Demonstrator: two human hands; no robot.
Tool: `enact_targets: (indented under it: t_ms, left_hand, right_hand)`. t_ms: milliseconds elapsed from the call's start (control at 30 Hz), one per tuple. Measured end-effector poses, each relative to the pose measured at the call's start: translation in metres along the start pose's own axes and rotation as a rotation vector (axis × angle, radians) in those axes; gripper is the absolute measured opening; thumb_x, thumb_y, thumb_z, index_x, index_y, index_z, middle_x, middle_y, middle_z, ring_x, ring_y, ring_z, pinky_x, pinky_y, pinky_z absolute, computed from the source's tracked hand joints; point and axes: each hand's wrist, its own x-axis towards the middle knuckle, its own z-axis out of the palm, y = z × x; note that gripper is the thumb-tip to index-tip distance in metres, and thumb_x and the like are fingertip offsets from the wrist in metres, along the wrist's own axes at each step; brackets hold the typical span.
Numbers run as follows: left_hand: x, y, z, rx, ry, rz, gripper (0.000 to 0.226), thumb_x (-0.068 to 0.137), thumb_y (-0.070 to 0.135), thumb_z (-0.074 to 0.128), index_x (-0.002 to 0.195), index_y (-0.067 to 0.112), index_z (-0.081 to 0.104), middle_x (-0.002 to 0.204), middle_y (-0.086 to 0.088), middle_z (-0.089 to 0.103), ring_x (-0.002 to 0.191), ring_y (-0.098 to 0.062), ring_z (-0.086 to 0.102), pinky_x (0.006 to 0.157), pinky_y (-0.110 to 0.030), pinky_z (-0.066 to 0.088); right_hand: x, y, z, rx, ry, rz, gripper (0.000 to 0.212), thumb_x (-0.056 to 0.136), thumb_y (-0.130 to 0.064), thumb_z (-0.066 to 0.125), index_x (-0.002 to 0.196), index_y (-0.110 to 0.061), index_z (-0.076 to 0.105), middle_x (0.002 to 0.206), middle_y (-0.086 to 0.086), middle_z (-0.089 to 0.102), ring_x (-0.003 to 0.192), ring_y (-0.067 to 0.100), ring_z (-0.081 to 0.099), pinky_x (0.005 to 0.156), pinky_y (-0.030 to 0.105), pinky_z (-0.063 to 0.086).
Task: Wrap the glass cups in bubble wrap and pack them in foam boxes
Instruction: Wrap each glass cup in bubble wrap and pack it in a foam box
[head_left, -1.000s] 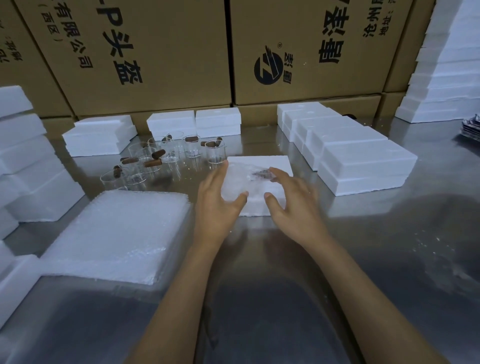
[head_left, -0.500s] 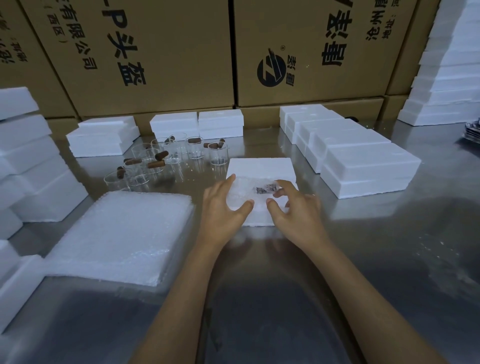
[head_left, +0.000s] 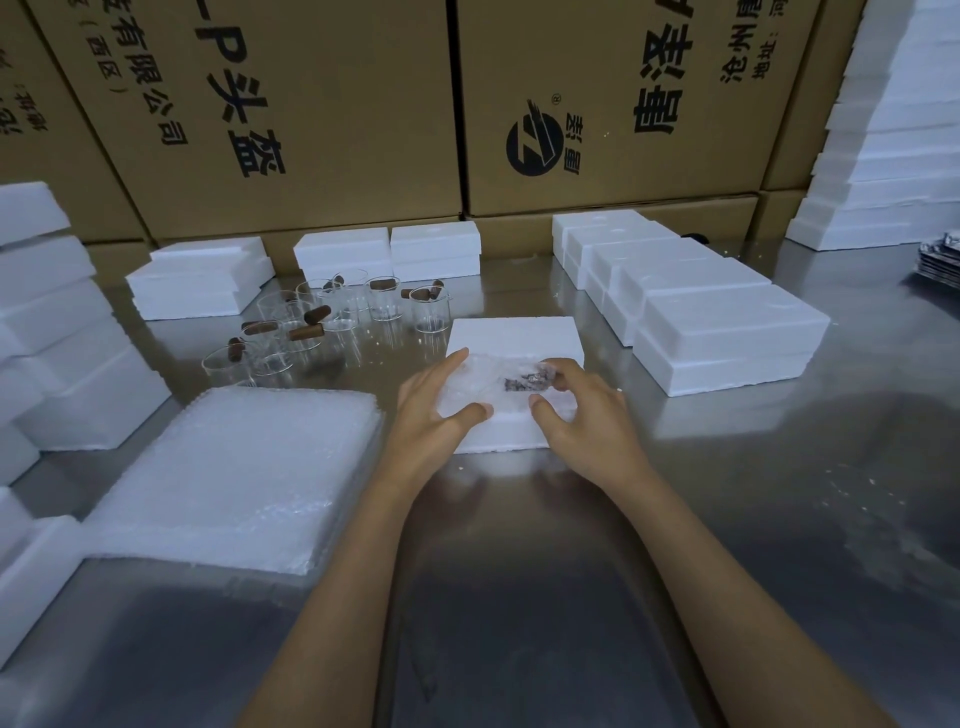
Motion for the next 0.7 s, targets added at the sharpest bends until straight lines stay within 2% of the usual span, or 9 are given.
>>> enact_targets:
  t_ms: [133,300,400,500,533,600,633,667,700]
  left_hand:
    - [0.0,0.002,0.001,-0.01,0.011,0.003,0.066,0.086,0.015,0.076,0.141,0.041,0.052,0.129,0.021,0.043,0.133,0.001,0.028,0.116,-0.022,0.025]
    - [-0.001,0.0,0.004,0.045,-0.016,0.005,0.067,0.087,0.024,0.076,0.141,0.049,0.046,0.118,0.038,0.032,0.13,0.003,0.025,0.114,-0.022,0.024]
    - [0.001,0.003,0.003,-0.004,-0.037,-0.028,0.08,0.082,0.049,0.075,0.15,0.047,0.034,0.142,0.03,0.038,0.143,-0.003,0.023,0.118,-0.034,0.022]
    - [0.003,0.007,0.003,-0.303,0.014,-0.184,0.089,0.072,0.076,0.057,0.152,0.046,0.033,0.159,0.016,0.034,0.147,-0.008,0.03,0.121,-0.046,0.025]
    - [0.004,0.007,0.004,-0.374,0.03,-0.218,0.075,0.076,0.078,0.051,0.145,0.049,0.044,0.152,0.018,0.045,0.139,-0.003,0.042,0.117,-0.042,0.033]
    - [0.011,0.011,0.008,-0.422,-0.002,-0.226,0.036,0.095,0.068,0.037,0.098,0.06,0.072,0.102,0.03,0.072,0.097,0.015,0.065,0.086,-0.02,0.053]
    - [0.017,0.01,0.009,-0.465,-0.02,-0.219,0.049,0.102,0.061,0.031,0.079,0.058,0.074,0.079,0.034,0.07,0.076,0.019,0.065,0.067,-0.011,0.053]
    - [0.021,0.013,0.01,-0.485,-0.029,-0.225,0.053,0.105,0.057,0.027,0.08,0.052,0.074,0.074,0.034,0.069,0.068,0.021,0.063,0.057,-0.007,0.05]
    - [0.026,0.014,0.011,-0.469,-0.032,-0.221,0.045,0.105,0.056,0.026,0.1,0.047,0.07,0.088,0.033,0.07,0.073,0.02,0.063,0.06,-0.006,0.05]
  right_hand:
    - [0.001,-0.001,0.0,0.034,-0.005,0.012,0.033,0.091,-0.029,0.064,0.124,-0.027,0.058,0.105,-0.019,0.058,0.115,0.012,0.054,0.106,0.039,0.036]
    - [0.002,0.0,0.001,0.074,0.039,0.007,0.04,0.084,-0.027,0.07,0.123,-0.028,0.06,0.098,-0.029,0.053,0.106,0.009,0.054,0.107,0.047,0.04]
    - [0.005,0.003,-0.002,0.212,0.165,0.09,0.048,0.081,-0.037,0.065,0.128,-0.029,0.057,0.124,-0.017,0.057,0.126,0.013,0.048,0.111,0.043,0.038]
    - [0.012,0.007,-0.009,0.511,0.119,0.327,0.063,0.075,-0.058,0.05,0.132,-0.031,0.052,0.139,-0.014,0.053,0.132,0.011,0.045,0.115,0.043,0.034]
    - [0.014,0.008,-0.011,0.556,0.095,0.389,0.067,0.074,-0.063,0.047,0.131,-0.029,0.052,0.14,-0.014,0.051,0.133,0.012,0.043,0.117,0.047,0.031]
    - [0.018,0.008,-0.01,0.548,0.052,0.457,0.075,0.072,-0.072,0.044,0.136,-0.032,0.05,0.145,-0.017,0.047,0.14,0.016,0.035,0.12,0.051,0.023]
    - [0.018,0.006,-0.01,0.531,0.024,0.48,0.08,0.072,-0.075,0.042,0.143,-0.037,0.045,0.15,-0.019,0.044,0.145,0.017,0.03,0.121,0.05,0.021]
    - [0.017,0.004,-0.009,0.523,0.004,0.497,0.083,0.072,-0.077,0.04,0.147,-0.042,0.04,0.152,-0.021,0.041,0.147,0.019,0.026,0.121,0.049,0.019]
    - [0.018,0.004,-0.008,0.527,-0.009,0.507,0.083,0.072,-0.079,0.039,0.147,-0.044,0.038,0.153,-0.022,0.04,0.148,0.019,0.025,0.121,0.048,0.019]
